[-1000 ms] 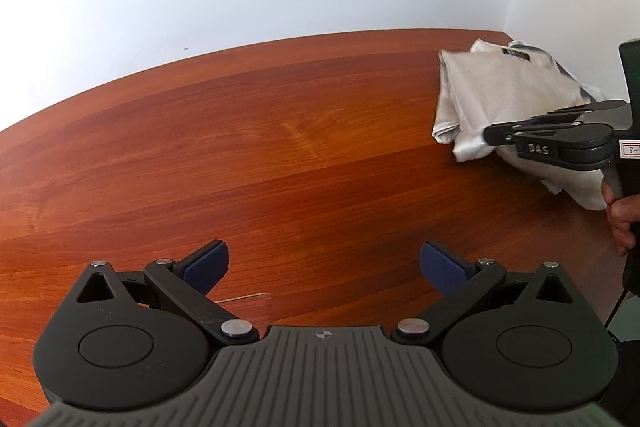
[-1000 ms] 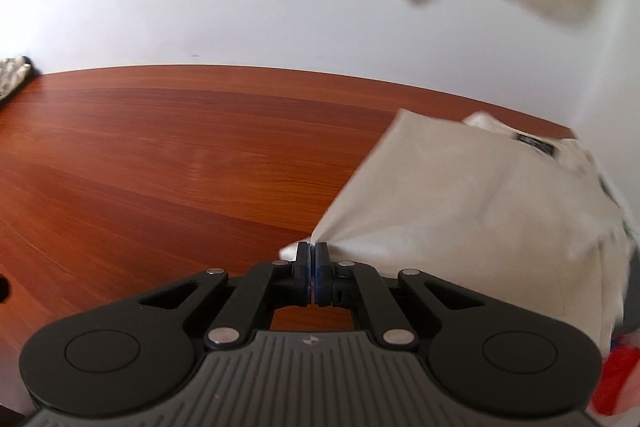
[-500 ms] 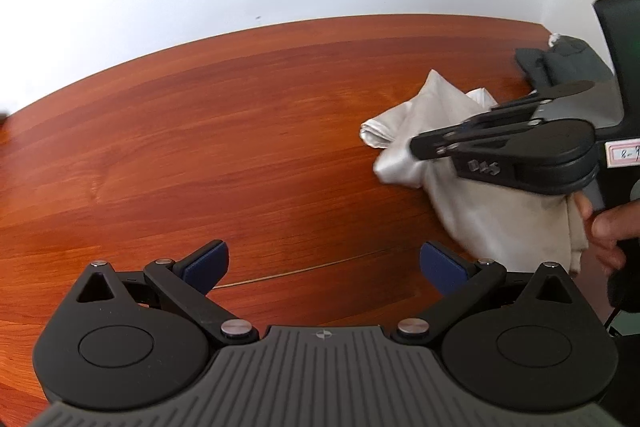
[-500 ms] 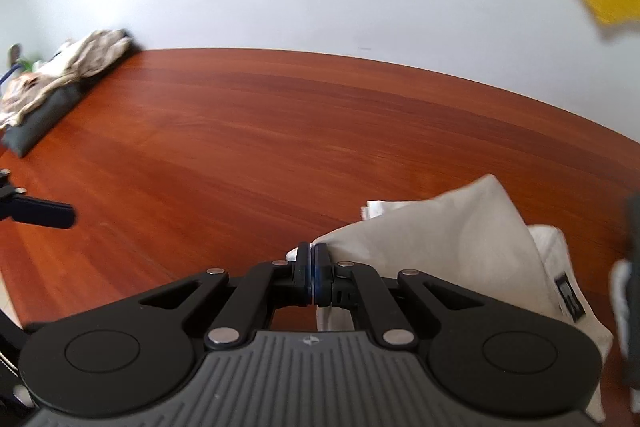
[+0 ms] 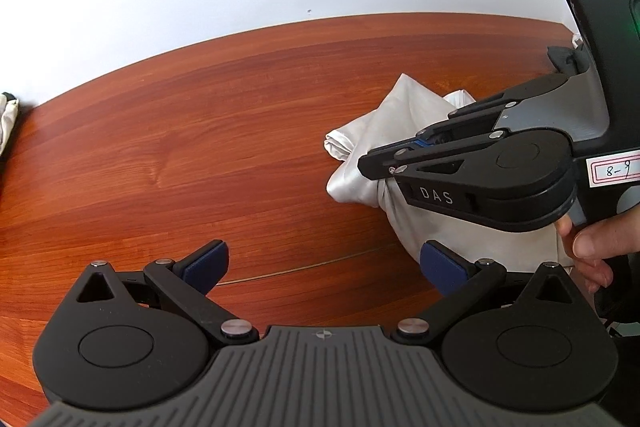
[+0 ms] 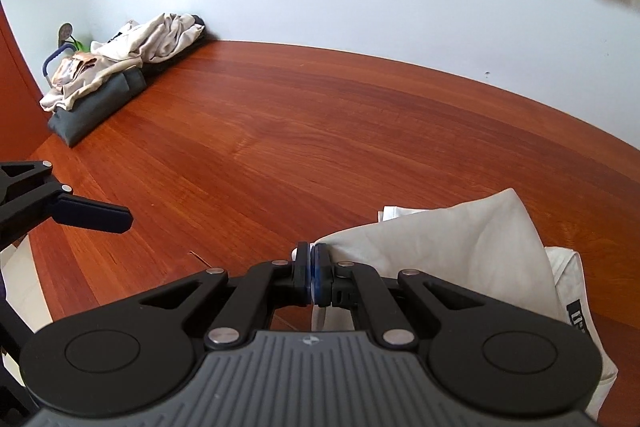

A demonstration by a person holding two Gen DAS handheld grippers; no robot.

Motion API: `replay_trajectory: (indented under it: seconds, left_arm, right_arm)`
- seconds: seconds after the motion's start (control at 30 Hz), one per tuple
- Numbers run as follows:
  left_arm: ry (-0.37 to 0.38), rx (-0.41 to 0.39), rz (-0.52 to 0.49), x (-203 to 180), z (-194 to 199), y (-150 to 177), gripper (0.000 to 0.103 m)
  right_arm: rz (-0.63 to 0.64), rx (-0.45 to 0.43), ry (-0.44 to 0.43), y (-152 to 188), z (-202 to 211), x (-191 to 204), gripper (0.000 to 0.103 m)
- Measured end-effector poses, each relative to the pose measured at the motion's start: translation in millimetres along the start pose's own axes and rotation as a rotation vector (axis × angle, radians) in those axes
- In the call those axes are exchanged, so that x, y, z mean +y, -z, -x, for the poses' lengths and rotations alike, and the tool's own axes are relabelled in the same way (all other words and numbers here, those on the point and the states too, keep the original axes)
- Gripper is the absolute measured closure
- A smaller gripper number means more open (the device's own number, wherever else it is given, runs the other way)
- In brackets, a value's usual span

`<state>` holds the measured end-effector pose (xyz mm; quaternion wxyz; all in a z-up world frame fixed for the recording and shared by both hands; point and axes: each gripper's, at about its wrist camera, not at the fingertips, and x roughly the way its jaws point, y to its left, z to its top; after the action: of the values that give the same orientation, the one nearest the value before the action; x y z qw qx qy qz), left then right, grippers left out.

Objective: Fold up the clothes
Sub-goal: 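Carry the cream shirt with the right gripper and drop it onto the open table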

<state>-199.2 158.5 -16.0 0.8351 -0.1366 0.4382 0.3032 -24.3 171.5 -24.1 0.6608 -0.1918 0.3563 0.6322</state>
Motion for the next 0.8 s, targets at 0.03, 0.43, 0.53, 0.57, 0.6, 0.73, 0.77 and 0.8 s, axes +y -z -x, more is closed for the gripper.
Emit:
replay_trajectory:
  seconds: [0.03,0.43,0.53,0.57,0.6,0.73,0.77,0.8]
  left_arm:
    - [0.003,0.0,-0.002,-2.8,-0.4,-0.4,0.0]
    - [0.044,0.006,-0.03,-36.4,-5.3,-5.5,0.0]
    - [0.063,0.01,-0.04,-54.7,-7.7,-9.0,0.0]
    - [0.068,0.011,-0.042,-58.1,-7.1,-8.0,0.0]
    - [0.077,0.011,-0.047,-66.9,-9.5,-9.7,0.0]
    - [0.115,0.016,-0.07,-103.3,-16.8,-16.5,0.0]
    - [0.121,0.017,-0.075,-109.9,-17.8,-17.7,0.0]
    - [0.126,0.017,-0.079,-116.4,-18.8,-18.7,0.0]
  right_arm:
    - [-0.003,-0.002,-0.003,4.1,2.4,0.4,0.1]
    - [-0.023,0.018,0.026,50.4,51.3,-49.0,0.07]
    - [-0.028,0.023,0.033,62.0,63.6,-61.5,0.07]
    - [-0.029,0.027,0.036,66.9,68.5,-68.3,0.07]
    - [-0.031,0.031,0.039,72.2,73.6,-75.8,0.07]
    - [-0.039,0.047,0.054,92.7,96.5,-110.8,0.07]
    - [-0.042,0.051,0.059,97.8,103.0,-121.2,0.07]
    - [-0.048,0.055,0.069,102.4,109.1,-131.6,0.07]
